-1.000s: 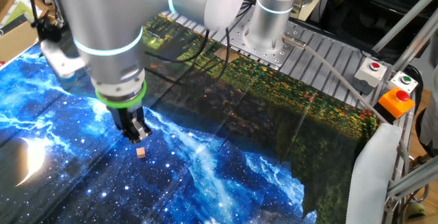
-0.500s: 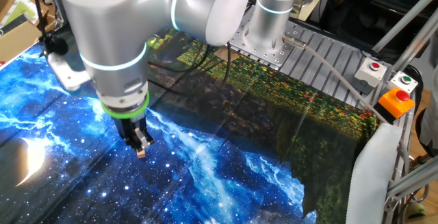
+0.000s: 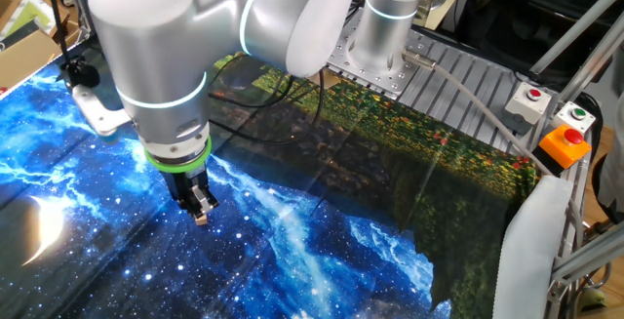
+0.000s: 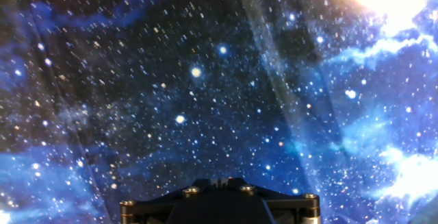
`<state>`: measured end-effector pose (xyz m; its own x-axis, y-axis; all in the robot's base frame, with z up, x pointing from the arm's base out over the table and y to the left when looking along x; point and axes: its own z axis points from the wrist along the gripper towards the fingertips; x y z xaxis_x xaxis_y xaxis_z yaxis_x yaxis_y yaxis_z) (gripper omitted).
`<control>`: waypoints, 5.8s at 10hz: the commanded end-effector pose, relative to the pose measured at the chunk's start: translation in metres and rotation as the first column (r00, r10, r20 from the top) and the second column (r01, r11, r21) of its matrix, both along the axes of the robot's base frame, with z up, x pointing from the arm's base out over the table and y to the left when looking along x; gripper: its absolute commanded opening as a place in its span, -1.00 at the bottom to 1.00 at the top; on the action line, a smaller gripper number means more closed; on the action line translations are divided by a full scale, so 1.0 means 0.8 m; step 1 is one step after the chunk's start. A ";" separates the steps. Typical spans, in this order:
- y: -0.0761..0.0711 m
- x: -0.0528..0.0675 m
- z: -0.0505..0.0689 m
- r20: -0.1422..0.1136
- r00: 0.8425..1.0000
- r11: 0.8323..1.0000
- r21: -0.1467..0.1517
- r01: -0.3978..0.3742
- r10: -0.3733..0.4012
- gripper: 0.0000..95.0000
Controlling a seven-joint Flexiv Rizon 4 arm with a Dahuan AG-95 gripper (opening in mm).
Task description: Pick up the small block on the left and move it to the right
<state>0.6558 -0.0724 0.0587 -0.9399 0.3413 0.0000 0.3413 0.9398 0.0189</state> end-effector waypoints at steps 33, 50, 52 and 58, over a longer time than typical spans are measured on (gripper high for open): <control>-0.007 -0.012 -0.052 -0.011 0.977 0.977 -0.002 0.214 -0.214 -0.20; -0.010 -0.015 -0.063 -0.015 0.988 0.987 0.041 0.155 -0.155 -1.00; -0.010 -0.015 -0.063 -0.018 0.988 0.988 0.045 0.151 -0.150 -1.00; -0.007 -0.014 -0.044 -0.039 0.993 0.993 0.039 0.112 -0.110 -1.00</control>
<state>0.6442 -0.0769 0.0262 -0.8960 0.4404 0.0569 0.4430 0.8954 0.0455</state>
